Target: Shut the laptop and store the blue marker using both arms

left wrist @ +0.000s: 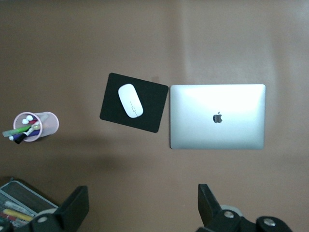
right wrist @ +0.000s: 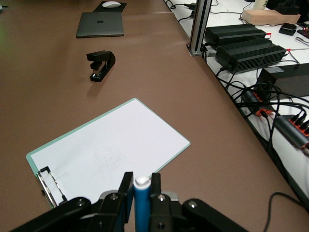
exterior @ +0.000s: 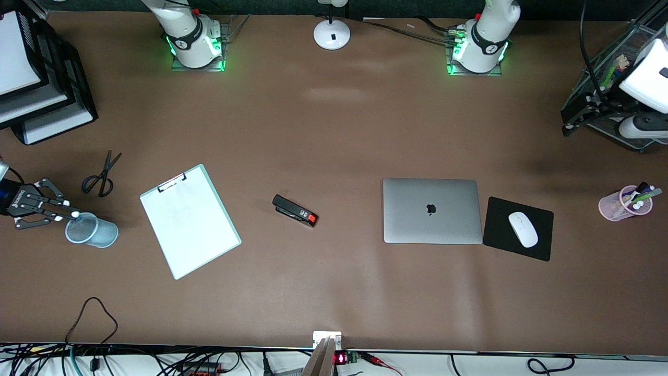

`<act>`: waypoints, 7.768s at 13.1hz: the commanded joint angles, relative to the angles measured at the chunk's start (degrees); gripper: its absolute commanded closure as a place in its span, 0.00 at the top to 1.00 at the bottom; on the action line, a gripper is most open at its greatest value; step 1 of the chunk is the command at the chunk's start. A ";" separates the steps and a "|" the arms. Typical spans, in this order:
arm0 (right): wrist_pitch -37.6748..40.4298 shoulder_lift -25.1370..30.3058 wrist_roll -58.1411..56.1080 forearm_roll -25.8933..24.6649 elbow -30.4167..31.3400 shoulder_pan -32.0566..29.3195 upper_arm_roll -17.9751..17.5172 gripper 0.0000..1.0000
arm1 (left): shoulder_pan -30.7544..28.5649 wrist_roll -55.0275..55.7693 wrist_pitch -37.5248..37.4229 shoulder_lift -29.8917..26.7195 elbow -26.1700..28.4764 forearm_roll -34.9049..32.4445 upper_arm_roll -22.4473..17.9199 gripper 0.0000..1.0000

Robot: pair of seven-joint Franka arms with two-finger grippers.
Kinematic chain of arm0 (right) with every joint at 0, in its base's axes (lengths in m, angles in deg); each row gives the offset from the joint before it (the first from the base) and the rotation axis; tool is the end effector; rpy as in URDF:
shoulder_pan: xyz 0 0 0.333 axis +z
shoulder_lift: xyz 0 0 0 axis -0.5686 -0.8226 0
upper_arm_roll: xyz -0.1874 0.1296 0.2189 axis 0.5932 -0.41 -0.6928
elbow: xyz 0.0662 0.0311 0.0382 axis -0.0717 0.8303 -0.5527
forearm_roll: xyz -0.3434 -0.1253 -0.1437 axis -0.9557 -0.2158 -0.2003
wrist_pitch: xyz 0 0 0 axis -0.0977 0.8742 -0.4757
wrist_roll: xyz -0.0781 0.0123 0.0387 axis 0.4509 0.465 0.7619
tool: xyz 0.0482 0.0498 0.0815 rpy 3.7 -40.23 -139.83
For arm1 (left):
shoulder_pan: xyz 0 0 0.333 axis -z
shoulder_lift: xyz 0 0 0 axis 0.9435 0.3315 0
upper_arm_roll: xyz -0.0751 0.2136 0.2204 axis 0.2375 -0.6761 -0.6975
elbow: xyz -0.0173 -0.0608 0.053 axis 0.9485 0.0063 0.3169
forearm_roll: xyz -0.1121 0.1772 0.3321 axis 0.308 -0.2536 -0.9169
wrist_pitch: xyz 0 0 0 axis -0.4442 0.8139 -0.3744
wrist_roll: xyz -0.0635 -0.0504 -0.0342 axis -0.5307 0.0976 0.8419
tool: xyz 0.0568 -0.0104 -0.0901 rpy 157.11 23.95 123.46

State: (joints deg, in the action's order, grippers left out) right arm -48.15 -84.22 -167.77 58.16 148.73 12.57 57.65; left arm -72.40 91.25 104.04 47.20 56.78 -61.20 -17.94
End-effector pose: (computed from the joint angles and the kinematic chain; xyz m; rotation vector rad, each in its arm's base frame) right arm 0.6546 -0.2598 0.3319 -1.8815 -1.5965 -0.9363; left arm 0.5562 -0.0558 0.6516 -3.0869 0.0064 -0.0578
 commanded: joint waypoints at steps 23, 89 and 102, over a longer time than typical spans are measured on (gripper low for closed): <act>1.75 -10.44 -9.16 1.45 -7.13 -2.88 -0.76 0.00 | -1.14 -4.80 2.10 -8.28 10.82 3.45 -2.24 1.00; 7.20 41.94 121.27 -54.72 17.57 24.97 -0.58 1.00 | -0.96 -4.89 2.18 -6.88 8.71 3.27 -1.98 1.00; 7.37 41.85 124.96 -54.10 15.64 25.06 -0.67 1.00 | -0.96 -4.89 3.32 -6.88 8.62 3.36 -1.98 1.00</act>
State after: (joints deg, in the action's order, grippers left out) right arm -41.59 -43.24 -44.04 4.46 164.48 37.37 57.20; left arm -73.23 86.09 107.34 39.91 66.38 -57.73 -20.15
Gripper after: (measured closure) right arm 0.000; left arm 0.000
